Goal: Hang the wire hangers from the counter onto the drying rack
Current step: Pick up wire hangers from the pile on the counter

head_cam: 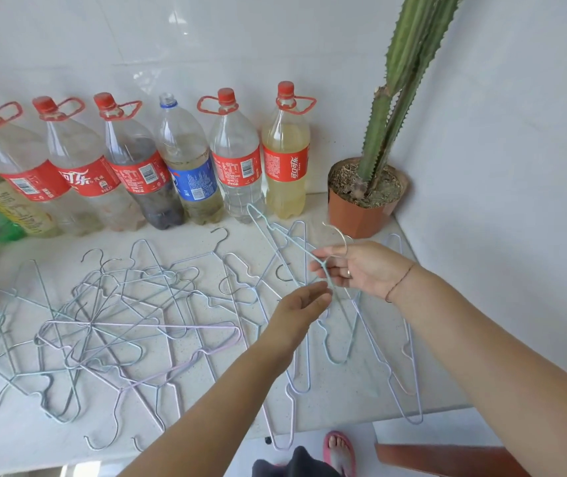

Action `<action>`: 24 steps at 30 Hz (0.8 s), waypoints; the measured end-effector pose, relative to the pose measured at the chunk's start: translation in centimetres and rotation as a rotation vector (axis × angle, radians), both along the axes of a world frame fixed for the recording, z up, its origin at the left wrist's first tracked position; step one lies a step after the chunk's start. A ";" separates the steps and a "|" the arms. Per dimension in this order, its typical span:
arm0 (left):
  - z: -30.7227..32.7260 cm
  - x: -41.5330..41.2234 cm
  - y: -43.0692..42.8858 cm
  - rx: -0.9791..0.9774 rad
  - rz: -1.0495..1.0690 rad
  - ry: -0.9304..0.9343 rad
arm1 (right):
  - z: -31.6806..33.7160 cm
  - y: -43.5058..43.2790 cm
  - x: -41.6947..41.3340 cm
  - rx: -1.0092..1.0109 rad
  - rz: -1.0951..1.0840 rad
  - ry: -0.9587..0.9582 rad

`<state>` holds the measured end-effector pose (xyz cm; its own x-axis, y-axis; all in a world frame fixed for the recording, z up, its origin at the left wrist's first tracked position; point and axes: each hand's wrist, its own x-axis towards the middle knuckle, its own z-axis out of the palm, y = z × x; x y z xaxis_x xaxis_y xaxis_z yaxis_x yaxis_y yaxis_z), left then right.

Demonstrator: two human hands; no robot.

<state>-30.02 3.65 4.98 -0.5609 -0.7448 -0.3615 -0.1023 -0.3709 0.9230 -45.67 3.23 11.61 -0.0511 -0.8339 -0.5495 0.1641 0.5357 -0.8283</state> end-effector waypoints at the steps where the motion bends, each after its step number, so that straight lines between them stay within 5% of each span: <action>1: 0.3 -0.2 0.0 -0.018 0.009 0.011 | -0.3 -0.2 0.1 0.005 0.013 -0.075; 6: 0.8 0.0 -0.5 -0.014 0.126 0.065 | -1.7 -0.9 0.0 0.001 0.016 -0.256; 13: 0.0 1.4 -0.7 0.016 0.222 0.045 | -12.0 1.5 -5.1 0.181 -0.110 0.678; 24: -0.5 1.5 -0.5 0.024 0.248 -0.029 | -16.8 4.2 -4.2 0.193 -0.117 0.912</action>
